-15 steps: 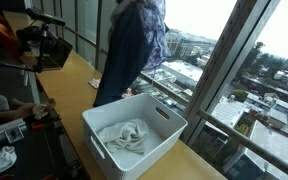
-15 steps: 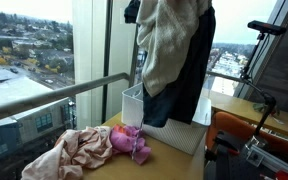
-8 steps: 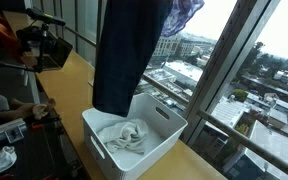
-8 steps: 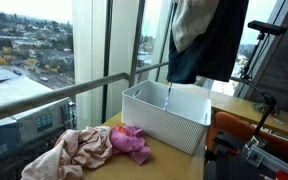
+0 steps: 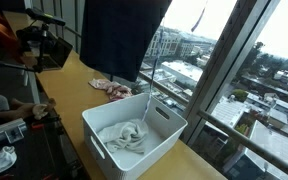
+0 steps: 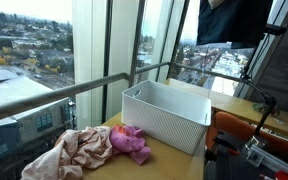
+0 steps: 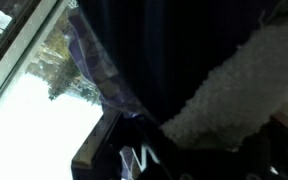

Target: Put the clothes in the basket

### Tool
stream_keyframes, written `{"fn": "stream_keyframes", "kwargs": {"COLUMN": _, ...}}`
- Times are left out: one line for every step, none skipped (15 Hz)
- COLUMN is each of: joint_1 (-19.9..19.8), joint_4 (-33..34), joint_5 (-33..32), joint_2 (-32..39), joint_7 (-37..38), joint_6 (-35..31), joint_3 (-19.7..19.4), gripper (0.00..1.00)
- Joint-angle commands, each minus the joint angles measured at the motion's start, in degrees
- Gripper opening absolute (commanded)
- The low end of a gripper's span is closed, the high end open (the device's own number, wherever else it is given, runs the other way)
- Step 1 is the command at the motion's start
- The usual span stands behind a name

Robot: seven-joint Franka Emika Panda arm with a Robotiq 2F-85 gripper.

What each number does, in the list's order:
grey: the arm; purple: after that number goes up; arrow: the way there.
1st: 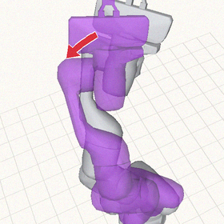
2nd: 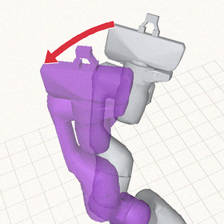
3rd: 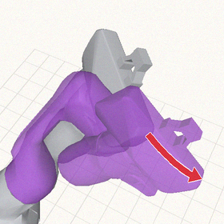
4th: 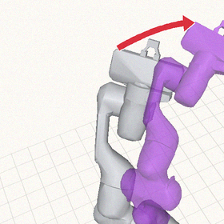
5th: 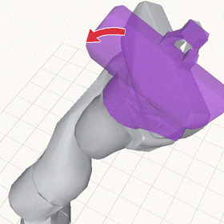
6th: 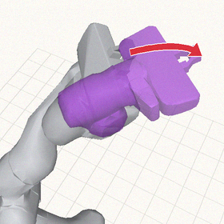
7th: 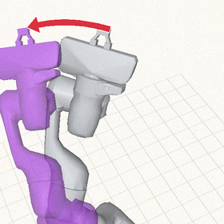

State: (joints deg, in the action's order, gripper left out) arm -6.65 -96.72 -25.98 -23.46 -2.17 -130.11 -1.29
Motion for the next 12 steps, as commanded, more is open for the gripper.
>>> {"fn": "stream_keyframes", "kwargs": {"joint_1": 0.6, "joint_4": -1.9, "joint_5": 2.1, "joint_2": 1.5, "joint_7": -1.7, "joint_6": -4.6, "joint_3": -1.1, "gripper": 0.0}}
{"fn": "stream_keyframes", "kwargs": {"joint_1": 0.3, "joint_4": -6.1, "joint_5": 1.1, "joint_2": 0.8, "joint_7": 0.3, "joint_6": -6.9, "joint_3": -0.2, "gripper": 0.0}}
{"fn": "stream_keyframes", "kwargs": {"joint_1": 0.4, "joint_4": -10.6, "joint_5": 0.5, "joint_2": 0.2, "joint_7": 2.0, "joint_6": -9.8, "joint_3": 0.6, "gripper": 0.0}}
{"fn": "stream_keyframes", "kwargs": {"joint_1": 0.5, "joint_4": -14.1, "joint_5": 0.0, "joint_2": 0.1, "joint_7": 3.0, "joint_6": -12.1, "joint_3": 1.5, "gripper": 0.0}}
{"fn": "stream_keyframes", "kwargs": {"joint_1": 0.4, "joint_4": -16.7, "joint_5": 0.2, "joint_2": 1.8, "joint_7": 2.6, "joint_6": -15.4, "joint_3": 0.8, "gripper": 0.0}}
{"fn": "stream_keyframes", "kwargs": {"joint_1": 0.1, "joint_4": -19.8, "joint_5": -0.4, "joint_2": 2.5, "joint_7": 4.0, "joint_6": -17.8, "joint_3": 1.6, "gripper": 0.0}}
{"fn": "stream_keyframes", "kwargs": {"joint_1": -0.3, "joint_4": -23.1, "joint_5": -1.4, "joint_2": 3.3, "joint_7": 5.3, "joint_6": -20.9, "joint_3": 2.3, "gripper": 0.0}}
{"fn": "stream_keyframes", "kwargs": {"joint_1": -0.8, "joint_4": -26.4, "joint_5": -2.6, "joint_2": 4.3, "joint_7": 7.0, "joint_6": -24.2, "joint_3": 3.1, "gripper": 0.0}}
{"fn": "stream_keyframes", "kwargs": {"joint_1": -1.4, "joint_4": -29.5, "joint_5": -4.1, "joint_2": 5.2, "joint_7": 8.8, "joint_6": -27.9, "joint_3": 3.7, "gripper": 0.0}}
{"fn": "stream_keyframes", "kwargs": {"joint_1": -2.0, "joint_4": -31.8, "joint_5": -5.6, "joint_2": 5.9, "joint_7": 10.3, "joint_6": -30.7, "joint_3": 4.1, "gripper": 0.0}}
{"fn": "stream_keyframes", "kwargs": {"joint_1": -2.0, "joint_4": -34.1, "joint_5": -7.9, "joint_2": 6.6, "joint_7": 12.4, "joint_6": -33.3, "joint_3": 4.1, "gripper": 0.0}}
{"fn": "stream_keyframes", "kwargs": {"joint_1": -2.6, "joint_4": -36.0, "joint_5": -9.8, "joint_2": 7.2, "joint_7": 14.1, "joint_6": -35.7, "joint_3": 4.3, "gripper": 0.0}}
